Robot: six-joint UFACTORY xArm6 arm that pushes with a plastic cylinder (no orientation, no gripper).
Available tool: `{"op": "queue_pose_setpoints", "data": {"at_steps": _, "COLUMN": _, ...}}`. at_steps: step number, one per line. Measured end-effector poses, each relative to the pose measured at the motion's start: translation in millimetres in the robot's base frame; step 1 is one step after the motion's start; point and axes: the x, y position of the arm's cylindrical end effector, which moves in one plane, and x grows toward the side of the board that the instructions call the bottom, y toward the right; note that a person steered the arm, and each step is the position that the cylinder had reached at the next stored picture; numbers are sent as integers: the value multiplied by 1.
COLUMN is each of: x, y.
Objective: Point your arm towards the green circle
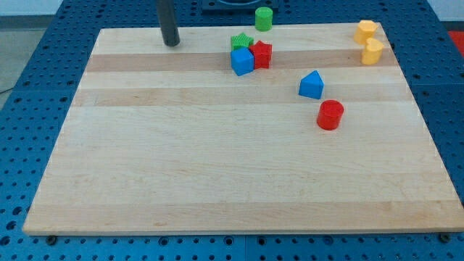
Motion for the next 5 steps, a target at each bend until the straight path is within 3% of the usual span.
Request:
{"op": "queue_pose_setpoints", "data": {"at_steps": 2, "x": 133, "y": -1}}
{"op": "queue_pose_setpoints", "data": {"at_steps": 3, "x": 93, "y": 3}}
{"op": "queue_pose_setpoints", "data": {"at_steps": 4, "x": -37, "y": 54}}
{"op": "queue_pose_setpoints", "data": {"at_steps": 5, "x": -69, "y": 75}}
